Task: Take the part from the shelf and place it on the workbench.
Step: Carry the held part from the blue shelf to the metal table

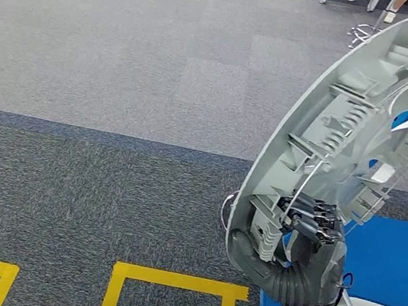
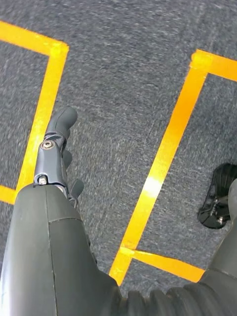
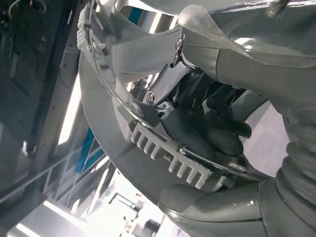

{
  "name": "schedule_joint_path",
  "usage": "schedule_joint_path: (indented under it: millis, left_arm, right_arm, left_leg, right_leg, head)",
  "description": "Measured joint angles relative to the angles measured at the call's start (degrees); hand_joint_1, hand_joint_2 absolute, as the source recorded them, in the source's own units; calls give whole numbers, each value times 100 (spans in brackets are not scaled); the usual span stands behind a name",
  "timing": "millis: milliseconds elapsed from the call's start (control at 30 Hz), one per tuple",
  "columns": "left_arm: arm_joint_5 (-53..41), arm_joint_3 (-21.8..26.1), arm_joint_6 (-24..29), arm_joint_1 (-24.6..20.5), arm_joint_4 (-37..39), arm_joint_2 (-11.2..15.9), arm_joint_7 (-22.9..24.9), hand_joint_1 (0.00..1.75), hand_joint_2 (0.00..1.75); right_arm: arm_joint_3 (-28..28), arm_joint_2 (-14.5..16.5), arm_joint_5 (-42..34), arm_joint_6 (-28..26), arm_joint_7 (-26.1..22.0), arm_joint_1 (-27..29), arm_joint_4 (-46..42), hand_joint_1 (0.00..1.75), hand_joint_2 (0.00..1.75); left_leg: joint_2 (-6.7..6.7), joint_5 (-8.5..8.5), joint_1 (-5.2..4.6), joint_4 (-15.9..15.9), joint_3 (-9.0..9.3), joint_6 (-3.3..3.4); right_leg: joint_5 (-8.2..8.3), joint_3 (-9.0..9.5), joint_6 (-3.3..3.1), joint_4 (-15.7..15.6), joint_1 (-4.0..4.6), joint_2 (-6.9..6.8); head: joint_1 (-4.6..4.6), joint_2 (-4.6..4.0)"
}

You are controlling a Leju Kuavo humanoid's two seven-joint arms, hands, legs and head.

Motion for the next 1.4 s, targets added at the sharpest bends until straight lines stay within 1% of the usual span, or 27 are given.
schedule_joint_path:
  millis: [33, 67, 167, 233, 300, 367, 433, 467, 500, 533, 600, 667, 733, 767, 833, 900, 967, 1000, 1067, 1100, 1167, 1200, 1233, 1267, 1300, 1333, 1400]
  left_arm:
    - [0, -1, 1, -1, 3, -2, 0, 0, 175]
    - [0, -1, 3, -4, 4, -3, -1, 0, 175]
    - [-2, -4, 14, -21, 5, -2, -5, 0, 175]
    - [-5, -4, 24, -16, 10, -4, -11, 0, 175]
    - [-8, -4, 39, -7, 17, -8, -17, 0, 175]
    - [-9, -4, 55, -12, 21, -14, -25, 0, 175]
    - [-9, -5, 60, -15, 28, -19, -30, 0, 175]
    - [-9, -5, 61, -11, 33, -21, -32, 0, 175]
    - [-9, -5, 62, -6, 38, -21, -32, 0, 175]
    - [-9, -5, 64, -4, 40, -20, -33, 0, 175]
    - [-9, -9, 66, -17, 42, -16, -36, 0, 175]
    - [-9, -18, 67, -44, 44, -17, -43, 0, 175]
    - [-9, -28, 68, -46, 45, -9, -48, 0, 175]
    - [-8, -33, 69, -35, 46, -3, -48, 0, 175]
    - [-7, -44, 73, -23, 46, 3, -49, 0, 175]
    - [-7, -55, 75, -28, 46, 2, -50, 0, 175]
    - [-7, -58, 74, -33, 46, 3, -50, 0, 175]
    - [-7, -59, 73, -33, 46, 3, -50, 0, 175]
    - [-7, -60, 73, -32, 46, 1, -50, 0, 175]
    - [-7, -60, 73, -33, 46, -1, -50, 0, 175]
    - [-6, -60, 73, -37, 46, 0, -50, 0, 175]
    - [-6, -61, 73, -34, 47, 2, -50, 0, 175]
    - [-6, -61, 73, -25, 49, 2, -50, 0, 175]
    - [-6, -62, 73, -14, 51, -1, -50, 0, 175]
    - [-6, -62, 74, -7, 55, -4, -50, 0, 175]
    - [-6, -63, 74, -11, 57, -3, -50, 0, 175]
    - [-6, -64, 75, -35, 60, -1, -50, 0, 175]
  right_arm:
    - [8, 0, 1, 0, 0, -1, -2, 175, 175]
    - [15, 0, 2, 1, -1, -4, -3, 175, 175]
    - [33, 0, 10, 6, -4, -15, -18, 175, 175]
    - [43, 0, 14, 7, 0, -26, -30, 175, 175]
    - [56, 0, 14, 5, 8, -32, -37, 175, 175]
    - [65, 0, 10, -2, 16, -25, -39, 175, 175]
    - [65, 0, -3, -8, 27, -17, -38, 175, 175]
    - [66, 0, -14, -8, 35, -13, -38, 175, 175]
    - [67, 0, -28, -7, 43, -12, -38, 175, 175]
    - [68, 0, -42, -1, 53, -12, -37, 175, 175]
    - [68, 0, -59, 13, 65, -19, -37, 175, 175]
    - [77, 0, -57, 24, 63, -29, -38, 175, 175]
    - [91, 0, -61, 27, 65, -41, -38, 175, 175]
    - [93, 0, -64, 26, 68, -48, -37, 175, 175]
    - [93, 0, -65, 19, 67, -54, -37, 175, 175]
    - [89, 0, -62, 13, 63, -45, -37, 175, 175]
    - [92, 0, -63, 14, 63, -29, -36, 175, 175]
    - [94, 0, -64, 15, 63, -24, -36, 175, 175]
    - [94, 0, -66, 15, 64, -21, -36, 175, 175]
    - [93, 0, -66, 15, 64, -23, -34, 175, 175]
    - [93, 0, -65, 15, 64, -22, -34, 175, 175]
    - [94, -1, -64, 15, 65, -22, -33, 175, 175]
    - [95, -1, -63, 14, 66, -22, -35, 175, 175]
    - [95, -1, -60, 14, 67, -27, -34, 175, 175]
    - [95, -1, -56, 12, 64, -33, -36, 175, 175]
    - [95, -1, -52, 12, 62, -36, -37, 175, 175]
    - [93, -2, -48, 11, 60, -34, -38, 175, 175]
  left_leg:
    - [-50, -4, 6, 5, 10, -9]
    - [-98, -10, 10, 16, 13, -28]
    - [-241, -12, 16, 63, -47, -132]
    - [-344, 19, 44, 59, -80, -208]
    - [-197, -90, 49, 219, -146, -264]
    - [85, -442, 52, 809, -397, -313]
    - [182, -771, 80, 1518, -702, -355]
    - [192, -807, 94, 1668, -751, -368]
    - [208, -733, 104, 1584, -682, -375]
    - [257, -580, 109, 1280, -498, -374]
    - [557, -289, 95, 471, -32, -346]
    - [743, -197, 59, 75, 167, -285]
    - [617, -185, 30, 49, 136, -214]
    - [546, -165, 34, 22, 139, -177]
    - [409, -122, 60, -35, 166, -102]
    - [277, -110, 74, -48, 169, -60]
    - [119, -119, 71, -45, 175, -46]
    - [31, -126, 71, -43, 185, -45]
    - [-146, -152, 82, -35, 217, -68]
    - [-227, -171, 85, -24, 223, -93]
    - [-367, -190, 104, 9, 182, -159]
    - [-433, -185, 117, 12, 151, -195]
    - [-503, -178, 135, 9, 125, -232]
    - [-495, -185, 146, 13, 114, -269]
    - [-386, -230, 140, 77, 86, -300]
    - [-223, -326, 129, 245, 11, -326]
    - [119, -641, 110, 903, -307, -358]
  right_leg:
    - [203, 136, 1, -326, -9, 42]
    - [348, 290, 4, -670, -28, 176]
    - [420, 555, -18, -1154, -51, 460]
    - [440, 586, -84, -1186, -30, 343]
    - [469, 607, -162, -1221, -32, 192]
    - [477, 612, -216, -1239, -27, 28]
    - [476, 596, -231, -1239, -13, -134]
    - [477, 590, -231, -1238, -9, -216]
    - [477, 587, -228, -1238, -8, -296]
    - [476, 590, -223, -1238, -7, -375]
    - [465, 608, -188, -1232, 14, -517]
    - [448, 630, -122, -1226, 35, -647]
    - [437, 657, -51, -1241, 26, -779]
    - [410, 652, -15, -1225, 11, -754]
    - [216, 507, 32, -932, -13, -458]
    - [-127, 115, 48, -179, -25, -114]
    - [-269, -256, 55, 438, -25, -40]
    - [-164, -308, 53, 441, -26, -34]
    - [304, -93, 40, -188, -41, 58]
    - [493, 76, 33, -580, -61, 216]
    - [627, 327, 18, -1109, -90, 486]
    - [585, 368, 3, -1164, -90, 532]
    - [570, 395, -19, -1202, -83, 476]
    - [569, 408, -49, -1208, -79, 404]
    - [561, 433, -88, -1224, -77, 322]
    - [553, 463, -127, -1243, -75, 231]
    - [517, 512, -188, -1255, -52, 40]
  head:
    - [1, 0]
    - [2, 0]
    - [-1, 0]
    - [2, 0]
    - [-18, 0]
    - [-42, 0]
    - [-46, 0]
    - [-47, 0]
    - [-47, 0]
    - [-48, 0]
    - [-45, 0]
    - [-26, 0]
    - [-11, 0]
    - [-5, 0]
    - [18, 0]
    - [48, 0]
    - [60, 0]
    - [61, 0]
    - [63, 0]
    - [64, 0]
    - [58, 0]
    - [56, 0]
    - [52, 0]
    - [52, 0]
    - [44, 0]
    - [28, 0]
    - [3, 0]
